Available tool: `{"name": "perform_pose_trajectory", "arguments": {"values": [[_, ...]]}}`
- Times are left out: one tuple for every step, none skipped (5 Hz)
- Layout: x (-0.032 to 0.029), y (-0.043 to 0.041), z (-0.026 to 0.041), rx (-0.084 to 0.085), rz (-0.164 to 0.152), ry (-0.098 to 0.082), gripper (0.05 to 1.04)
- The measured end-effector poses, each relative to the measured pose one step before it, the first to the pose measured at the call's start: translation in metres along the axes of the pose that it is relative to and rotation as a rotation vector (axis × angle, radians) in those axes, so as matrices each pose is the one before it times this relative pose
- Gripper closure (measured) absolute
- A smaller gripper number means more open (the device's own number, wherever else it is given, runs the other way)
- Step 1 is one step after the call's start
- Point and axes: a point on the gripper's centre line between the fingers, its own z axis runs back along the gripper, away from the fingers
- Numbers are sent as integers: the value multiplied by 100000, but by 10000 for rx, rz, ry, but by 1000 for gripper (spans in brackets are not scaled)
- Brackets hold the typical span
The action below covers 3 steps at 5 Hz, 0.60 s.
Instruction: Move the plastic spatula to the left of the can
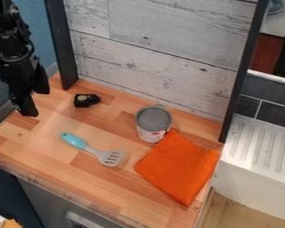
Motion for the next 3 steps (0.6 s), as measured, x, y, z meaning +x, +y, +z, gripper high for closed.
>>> {"name": "perform_pose_trajectory", "arguments": {"values": [[-343, 676, -1164, 374, -36, 140, 83], [-2178, 493, -725, 279, -562, 182, 83], [-3459, 847, -1521, 480, -960, -31, 83]]}}
